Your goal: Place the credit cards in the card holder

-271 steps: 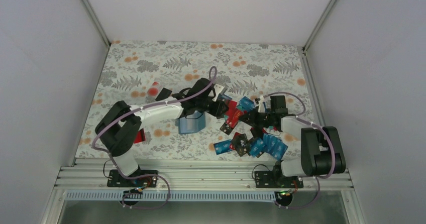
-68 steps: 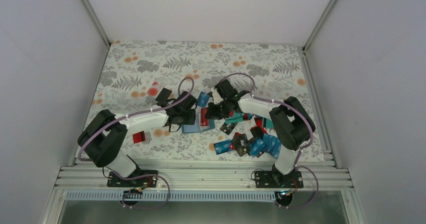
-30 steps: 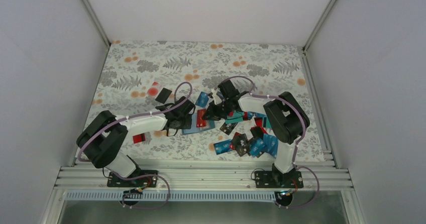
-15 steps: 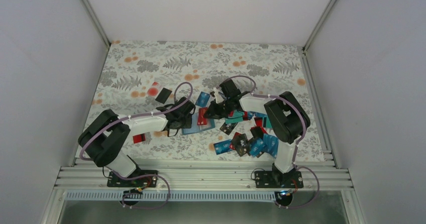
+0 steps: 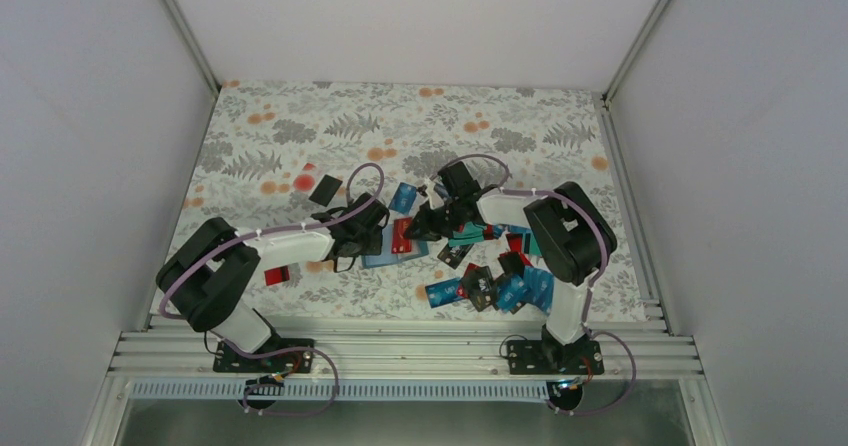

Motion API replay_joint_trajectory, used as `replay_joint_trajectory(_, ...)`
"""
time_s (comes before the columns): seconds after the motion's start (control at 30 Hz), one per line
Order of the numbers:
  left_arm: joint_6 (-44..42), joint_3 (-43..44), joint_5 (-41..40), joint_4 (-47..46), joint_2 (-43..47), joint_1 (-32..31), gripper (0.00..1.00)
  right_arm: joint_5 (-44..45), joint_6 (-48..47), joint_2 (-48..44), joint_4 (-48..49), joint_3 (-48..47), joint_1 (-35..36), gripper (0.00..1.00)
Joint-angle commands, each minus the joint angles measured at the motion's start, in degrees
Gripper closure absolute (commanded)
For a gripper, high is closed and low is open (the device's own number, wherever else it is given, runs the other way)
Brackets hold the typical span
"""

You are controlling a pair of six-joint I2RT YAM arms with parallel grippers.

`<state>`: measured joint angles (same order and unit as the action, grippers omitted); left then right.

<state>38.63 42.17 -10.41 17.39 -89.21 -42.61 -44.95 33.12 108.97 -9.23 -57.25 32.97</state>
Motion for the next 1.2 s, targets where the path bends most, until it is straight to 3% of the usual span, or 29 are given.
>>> replay_joint_trajectory(0.0, 1.1, -2.1, 1.2, 2.2, -2.3, -0.3, 0.98, -3.3, -1.1, 2.3, 0.2, 0.5, 0.1, 0.96)
replay_joint_trajectory(1.17, 0.9, -2.4, 1.0, 1.4, -2.0, -1.0, 0.98, -13.1, -8.0, 14.4, -6.4, -10.0, 2.5, 0.95)
